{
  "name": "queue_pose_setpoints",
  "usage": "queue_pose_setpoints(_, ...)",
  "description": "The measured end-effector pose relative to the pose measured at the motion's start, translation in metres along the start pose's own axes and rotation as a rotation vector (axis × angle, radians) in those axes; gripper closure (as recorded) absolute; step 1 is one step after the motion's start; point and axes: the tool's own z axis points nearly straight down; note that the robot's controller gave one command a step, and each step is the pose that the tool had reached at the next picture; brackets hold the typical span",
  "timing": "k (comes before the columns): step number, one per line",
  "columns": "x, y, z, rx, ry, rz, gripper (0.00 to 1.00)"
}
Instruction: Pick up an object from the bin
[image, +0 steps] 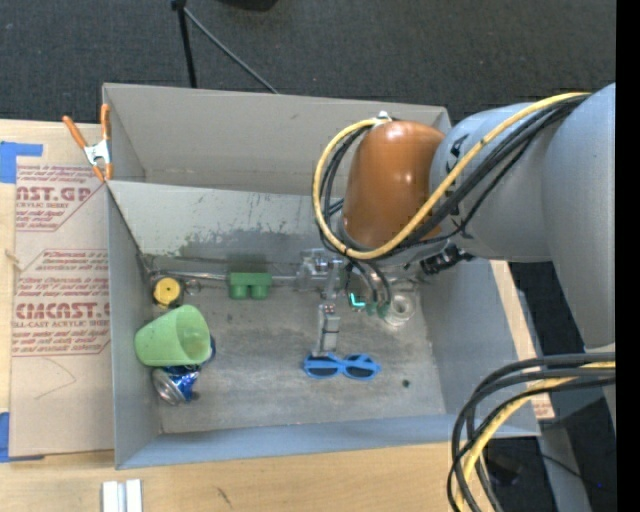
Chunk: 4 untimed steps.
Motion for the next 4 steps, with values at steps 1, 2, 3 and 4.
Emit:
queue_pose_setpoints(1,0.05,-0.008,0.015,0.001,-0.001,-0.105,0.0)
queue_pose_setpoints(2,0.03,-0.008,0.047,0.0,-0.006,-0.033,0.0)
queue_pose_setpoints(3,0.026,-0.005,0.014,0.002,-0.009,-0.34,0.0)
queue_pose_setpoints(4,0.049,-0.01,0.068,0.0,-0.002,-0.186,0.0)
